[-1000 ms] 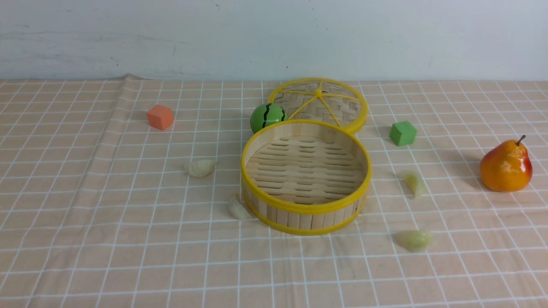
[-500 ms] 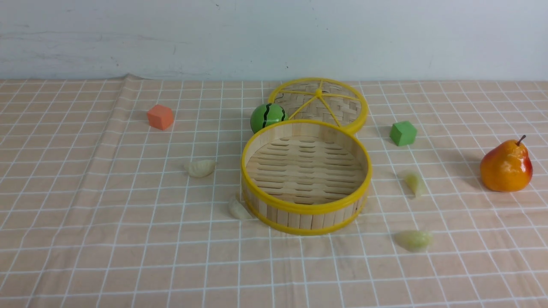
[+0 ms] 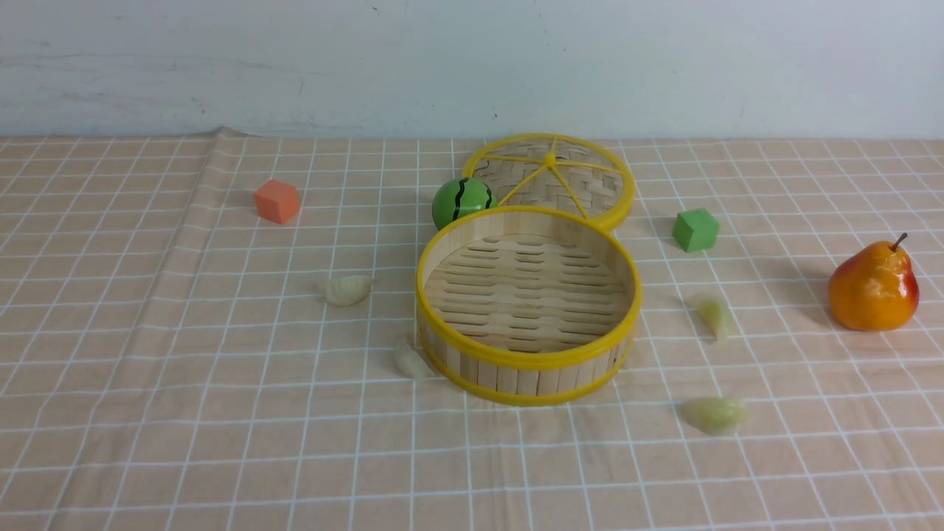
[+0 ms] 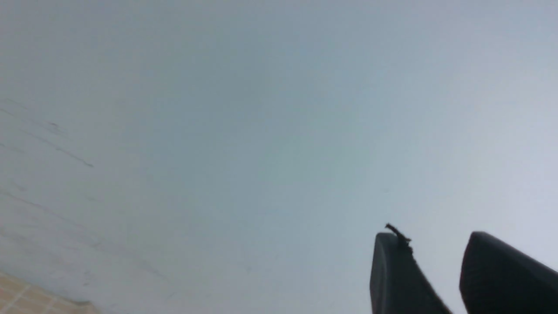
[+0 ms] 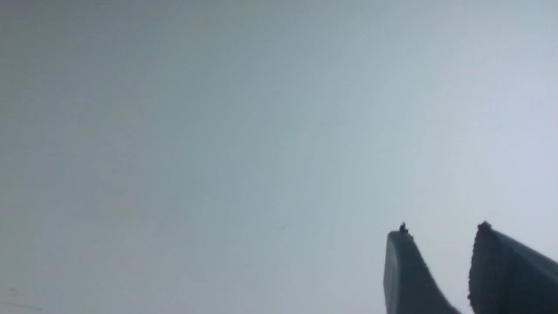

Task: Put the dumplings into the steamer on the table with the brown tablecloth.
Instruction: 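Reach for and grasp a dumpling on the table with the left gripper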

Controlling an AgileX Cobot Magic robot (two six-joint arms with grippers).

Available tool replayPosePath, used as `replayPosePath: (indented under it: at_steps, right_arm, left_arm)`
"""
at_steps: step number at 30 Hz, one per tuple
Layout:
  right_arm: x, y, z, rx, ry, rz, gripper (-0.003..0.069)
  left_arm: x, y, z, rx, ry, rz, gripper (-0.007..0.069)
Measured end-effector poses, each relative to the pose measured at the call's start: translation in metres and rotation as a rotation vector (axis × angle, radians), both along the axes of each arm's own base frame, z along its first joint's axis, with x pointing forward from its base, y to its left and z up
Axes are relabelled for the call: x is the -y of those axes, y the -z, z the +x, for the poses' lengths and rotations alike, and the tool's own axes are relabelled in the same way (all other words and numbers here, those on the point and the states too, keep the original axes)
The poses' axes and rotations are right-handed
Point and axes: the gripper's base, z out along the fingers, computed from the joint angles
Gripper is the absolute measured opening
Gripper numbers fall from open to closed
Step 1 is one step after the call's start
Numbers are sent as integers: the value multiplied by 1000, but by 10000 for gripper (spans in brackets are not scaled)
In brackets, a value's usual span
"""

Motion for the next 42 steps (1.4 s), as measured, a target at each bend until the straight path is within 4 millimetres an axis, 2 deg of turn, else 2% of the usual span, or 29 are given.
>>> replayPosePath:
  at_steps: [1,2,3,4,5,7,8,9,11,14,15,16,17,18,19,22,24,25,26,29,31,33,34,38,42]
  right_arm:
    - [2,-11,4,-58,10,15,176]
    - [2,-13,4,-57,9,16,170]
    - [3,-22,9,-108,19,23,116]
    - [3,-24,9,-108,20,25,116]
    - [3,-33,14,-146,29,27,61]
    - [5,-37,27,-251,60,19,-7]
    - [6,-35,37,-337,91,-3,-16]
    - [7,-34,40,-362,97,-9,-18]
    - [10,-17,61,-585,166,-78,-16]
    - [14,8,82,-913,216,-125,-8]
    - [15,11,83,-946,219,-124,-8]
    - [15,17,89,-1079,223,-111,-6]
    - [15,17,90,-1093,221,-111,-6]
    - [14,18,97,-1206,218,-104,-5]
    - [13,17,100,-1246,211,-110,-4]
    - [5,16,113,-1329,173,-145,-3]
    - [-1,19,122,-1357,145,-173,-3]
    - [-2,19,122,-1354,142,-174,-3]
    - [-7,24,130,-1372,116,-198,-3]
    - [-17,31,137,-1395,74,-237,-2]
    - [-20,33,139,-1402,63,-247,-1]
    - [-23,33,139,-1404,50,-260,0]
    - [-23,31,140,-1399,48,-264,0]
    - [-24,31,140,-1399,48,-266,0]
    - [-24,31,140,-1395,47,-265,0]
  left_arm:
    - [1,-21,-4,8,31,-18,181]
    - [1,-27,-4,2,35,-17,176]
    - [3,-52,-2,-49,46,3,126]
    - [3,-57,-3,-35,45,5,119]
    - [5,-71,6,-121,46,38,77]
    - [8,-91,24,-222,30,110,7]
    - [10,-93,40,-289,23,143,-14]
    - [11,-94,45,-308,22,148,-13]
    - [14,-88,77,-428,26,168,-13]
    - [19,-66,122,-689,54,166,-13]
    - [19,-66,124,-696,55,165,-13]
    - [22,-54,143,-879,74,171,-13]
    - [23,-53,148,-906,77,172,-13]
    - [27,-46,162,-1060,100,192,-13]
    - [31,-41,172,-1153,119,221,-13]
    - [48,-27,198,-1361,199,341,-13]
    - [67,-21,214,-1416,272,392,-13]
    - [69,-23,214,-1408,279,394,-13]
    - [91,-18,226,-1427,345,422,-13]
    - [125,-11,246,-1419,413,484,1]
    - [136,-4,253,-1428,429,507,24]
    - [148,1,266,-1436,440,512,78]
    - [154,9,277,-1451,439,522,155]
    - [161,19,297,-1453,419,572,330]
    - [168,32,315,-1458,409,599,418]
